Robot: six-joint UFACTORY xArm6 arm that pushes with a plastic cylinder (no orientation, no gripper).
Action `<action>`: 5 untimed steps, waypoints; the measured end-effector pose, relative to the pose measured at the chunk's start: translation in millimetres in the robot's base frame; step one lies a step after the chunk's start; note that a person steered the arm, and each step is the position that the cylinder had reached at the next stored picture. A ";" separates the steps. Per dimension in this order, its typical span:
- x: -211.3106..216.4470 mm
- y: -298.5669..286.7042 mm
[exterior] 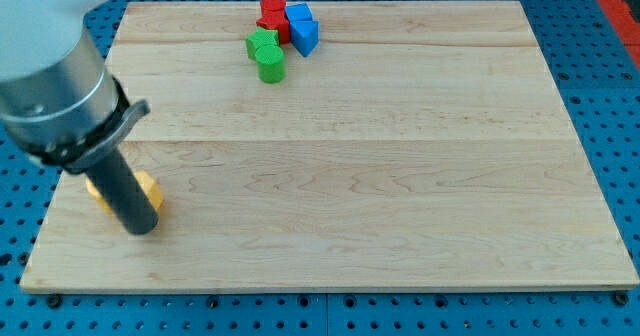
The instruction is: Separate the yellow blocks
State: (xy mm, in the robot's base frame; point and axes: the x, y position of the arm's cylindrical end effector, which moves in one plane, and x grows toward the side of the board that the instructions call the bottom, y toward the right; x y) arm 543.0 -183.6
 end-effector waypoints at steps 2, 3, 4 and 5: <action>20.2 -29.4; -33.3 -41.3; -9.1 -66.7; -6.8 -87.9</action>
